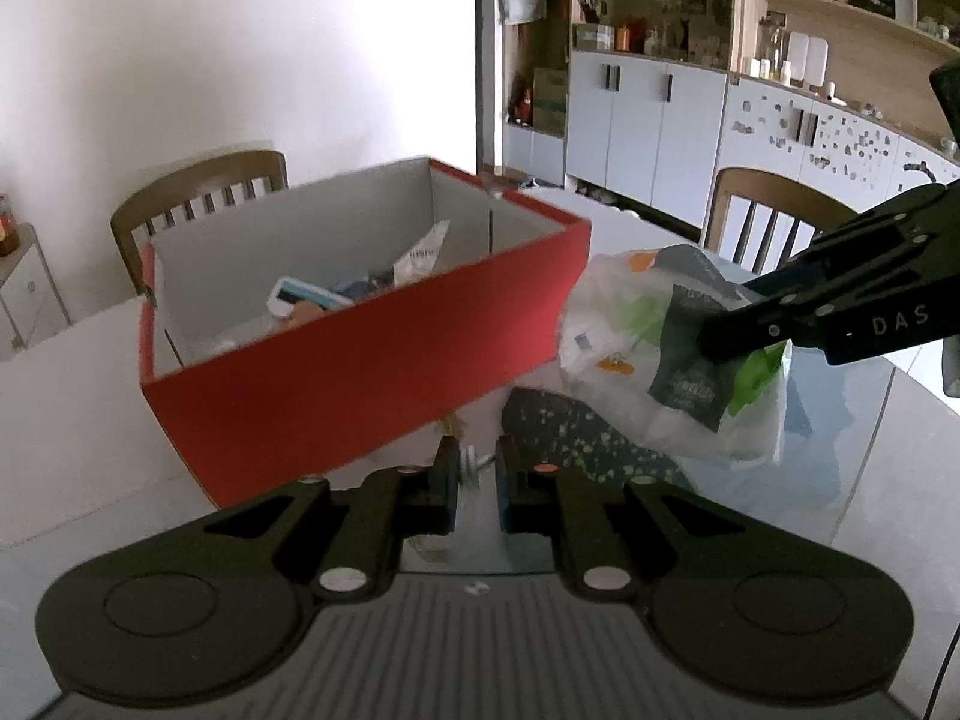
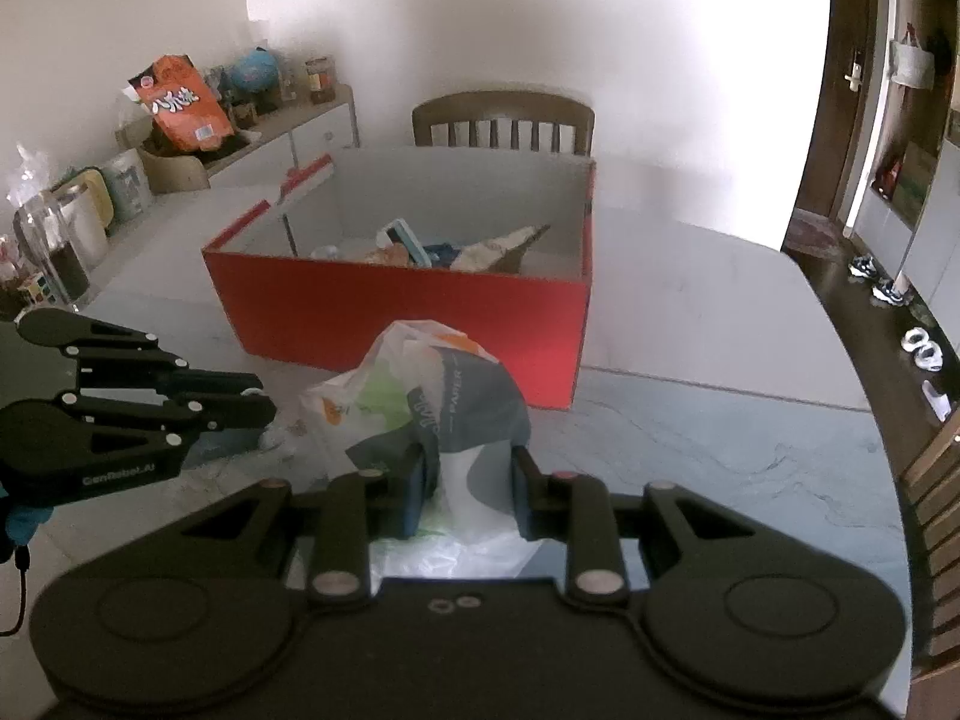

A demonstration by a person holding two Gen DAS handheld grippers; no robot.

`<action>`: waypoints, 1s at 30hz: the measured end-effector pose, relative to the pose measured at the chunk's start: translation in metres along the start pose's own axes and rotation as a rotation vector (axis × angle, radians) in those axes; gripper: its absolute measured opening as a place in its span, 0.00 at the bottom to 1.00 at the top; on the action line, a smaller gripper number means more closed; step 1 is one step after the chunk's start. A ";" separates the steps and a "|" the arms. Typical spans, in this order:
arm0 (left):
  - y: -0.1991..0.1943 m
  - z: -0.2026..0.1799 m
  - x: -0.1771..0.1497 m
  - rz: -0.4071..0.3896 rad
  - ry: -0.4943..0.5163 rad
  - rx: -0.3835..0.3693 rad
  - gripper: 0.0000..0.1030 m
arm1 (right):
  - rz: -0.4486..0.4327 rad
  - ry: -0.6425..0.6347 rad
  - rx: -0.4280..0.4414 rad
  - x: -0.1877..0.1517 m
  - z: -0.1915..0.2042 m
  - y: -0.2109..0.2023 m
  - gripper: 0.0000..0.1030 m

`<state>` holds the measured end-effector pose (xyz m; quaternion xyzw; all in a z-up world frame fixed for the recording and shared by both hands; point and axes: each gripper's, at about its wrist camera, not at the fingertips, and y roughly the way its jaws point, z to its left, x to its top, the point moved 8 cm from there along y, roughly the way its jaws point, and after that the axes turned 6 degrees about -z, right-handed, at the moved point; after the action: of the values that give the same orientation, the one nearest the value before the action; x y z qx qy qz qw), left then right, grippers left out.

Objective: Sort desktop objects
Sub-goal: 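Carry the white plastic bag over the red box with the right tool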

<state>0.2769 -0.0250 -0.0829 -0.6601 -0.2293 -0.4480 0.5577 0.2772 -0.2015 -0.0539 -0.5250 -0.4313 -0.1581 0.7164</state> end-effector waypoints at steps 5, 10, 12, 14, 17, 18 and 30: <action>-0.015 0.003 0.015 -0.025 0.007 0.006 0.11 | -0.022 -0.008 0.003 0.016 0.003 -0.012 0.27; -0.027 0.005 0.033 -0.048 -0.002 0.003 0.11 | -0.051 -0.014 0.002 0.033 0.004 -0.023 0.27; -0.031 0.005 0.040 -0.053 0.000 -0.001 0.11 | -0.056 -0.017 0.004 0.038 0.005 -0.026 0.27; -0.034 0.004 0.047 -0.056 0.006 -0.006 0.11 | -0.059 -0.021 0.003 0.043 0.006 -0.029 0.27; -0.038 0.004 0.056 -0.064 0.017 -0.010 0.11 | -0.052 -0.017 0.007 0.048 0.006 -0.031 0.27; -0.039 0.004 0.059 -0.068 0.022 -0.009 0.11 | -0.051 -0.017 0.006 0.050 0.006 -0.032 0.27; -0.045 0.017 0.112 -0.140 0.068 0.009 0.11 | -0.053 -0.047 0.005 0.082 0.012 -0.034 0.27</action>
<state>0.3020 -0.0194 0.0362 -0.6241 -0.2578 -0.5073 0.5354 0.2961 -0.1860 0.0320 -0.5152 -0.4621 -0.1636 0.7030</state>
